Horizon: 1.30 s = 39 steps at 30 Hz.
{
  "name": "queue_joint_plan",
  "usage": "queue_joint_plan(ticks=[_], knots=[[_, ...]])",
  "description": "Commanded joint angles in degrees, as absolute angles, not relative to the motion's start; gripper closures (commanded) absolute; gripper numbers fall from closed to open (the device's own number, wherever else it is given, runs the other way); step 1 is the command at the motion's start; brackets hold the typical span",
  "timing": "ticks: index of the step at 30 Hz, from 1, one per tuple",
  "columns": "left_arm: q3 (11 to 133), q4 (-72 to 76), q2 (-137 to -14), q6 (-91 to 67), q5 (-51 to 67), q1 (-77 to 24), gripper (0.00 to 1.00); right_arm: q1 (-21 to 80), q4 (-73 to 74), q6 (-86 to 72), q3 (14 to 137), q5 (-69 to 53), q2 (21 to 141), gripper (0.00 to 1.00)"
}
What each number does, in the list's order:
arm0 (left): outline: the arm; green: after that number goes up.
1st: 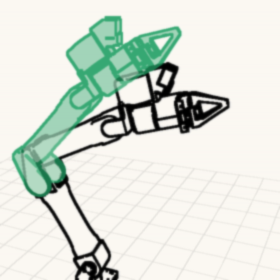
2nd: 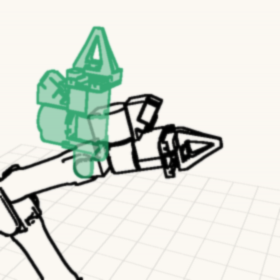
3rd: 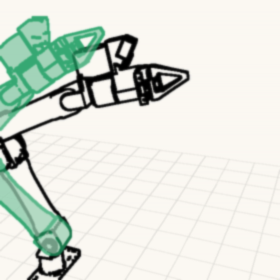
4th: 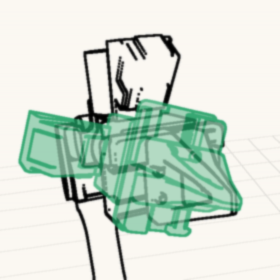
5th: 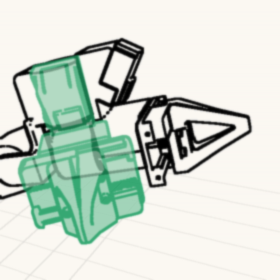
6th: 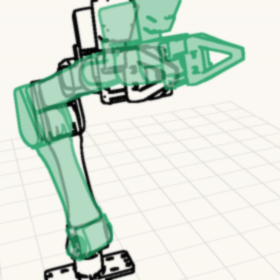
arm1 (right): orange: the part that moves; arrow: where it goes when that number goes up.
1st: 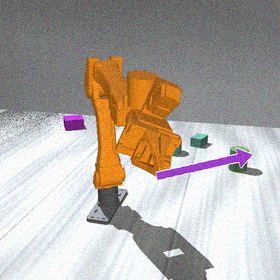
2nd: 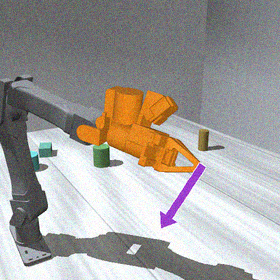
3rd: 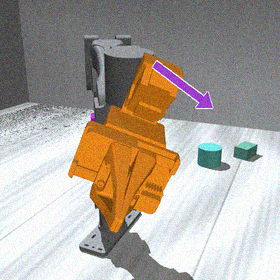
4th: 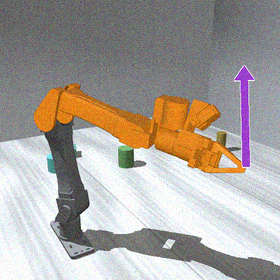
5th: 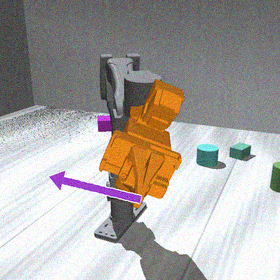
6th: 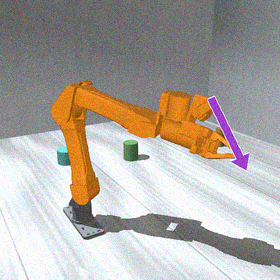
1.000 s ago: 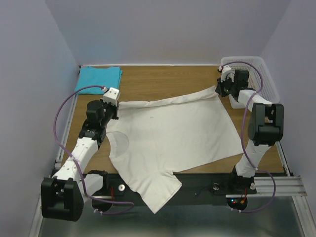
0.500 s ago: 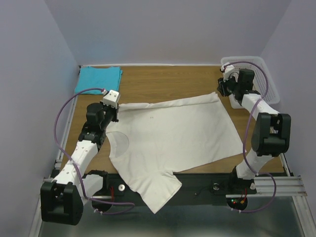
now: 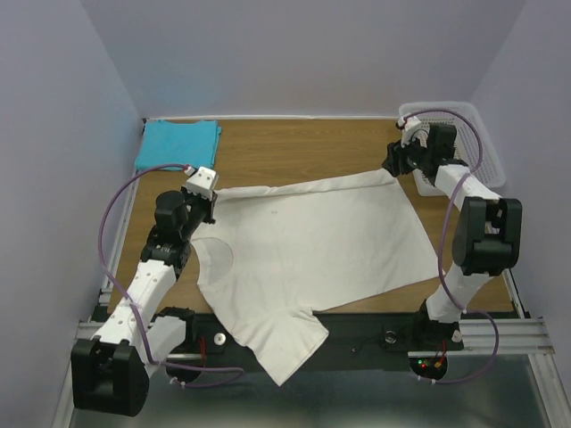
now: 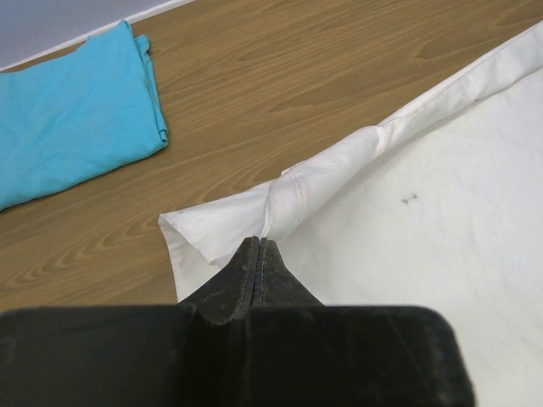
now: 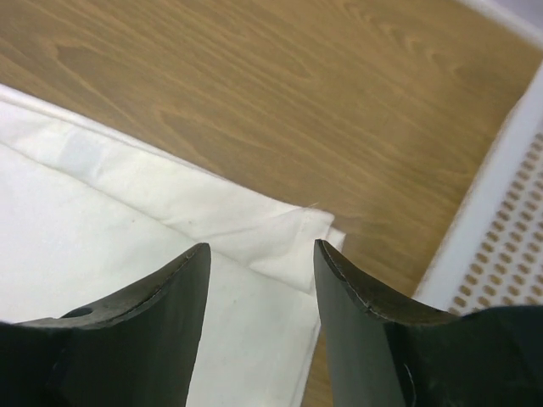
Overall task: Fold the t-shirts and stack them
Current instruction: Fold the tshirt
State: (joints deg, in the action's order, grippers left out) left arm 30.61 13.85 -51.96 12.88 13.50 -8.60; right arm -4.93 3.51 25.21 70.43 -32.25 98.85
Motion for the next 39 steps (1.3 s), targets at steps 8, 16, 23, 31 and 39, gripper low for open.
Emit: queue_joint_plan(ticks=[8, 16, 23, 31, 39], knots=[[29.8, 15.6, -50.6, 12.2, 14.1, -9.6, 1.0, -5.0, 14.2, 16.5, 86.4, -28.7, 111.3, 0.43], [30.1, 13.6, -51.2, 12.0, 12.8, -11.3, 1.0, -4.4, 19.9, 16.1, 94.8, -25.4, 118.5, 0.44], [30.0, 13.4, -51.0, 12.1, 12.1, -12.1, 1.0, -4.0, 22.7, 17.0, 97.7, -23.2, 122.1, 0.45], [29.9, 13.6, -51.4, 12.1, 11.7, -12.7, 1.0, -3.1, 24.9, 18.3, 99.8, -20.5, 124.5, 0.48], [29.9, 13.7, -51.5, 12.2, 11.5, -12.8, 1.0, -2.5, 25.1, 18.5, 100.4, -21.4, 125.6, 0.56]])
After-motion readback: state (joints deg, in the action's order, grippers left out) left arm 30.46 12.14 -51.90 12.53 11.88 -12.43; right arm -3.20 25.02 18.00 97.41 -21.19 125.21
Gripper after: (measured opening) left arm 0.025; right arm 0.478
